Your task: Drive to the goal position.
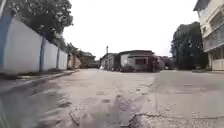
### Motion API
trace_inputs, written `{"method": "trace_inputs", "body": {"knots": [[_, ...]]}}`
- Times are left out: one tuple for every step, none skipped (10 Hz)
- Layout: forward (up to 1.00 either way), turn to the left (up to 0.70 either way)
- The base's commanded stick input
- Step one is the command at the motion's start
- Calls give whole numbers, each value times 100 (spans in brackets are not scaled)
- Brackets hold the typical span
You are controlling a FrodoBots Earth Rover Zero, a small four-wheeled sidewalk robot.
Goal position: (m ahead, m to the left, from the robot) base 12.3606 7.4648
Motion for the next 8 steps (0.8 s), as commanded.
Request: {"method": "trace_inputs", "body": {"knots": [[85, 0], [85, 0], [85, 0], [85, 0], [85, 0], [85, 0], [85, 0], [85, 2]]}}
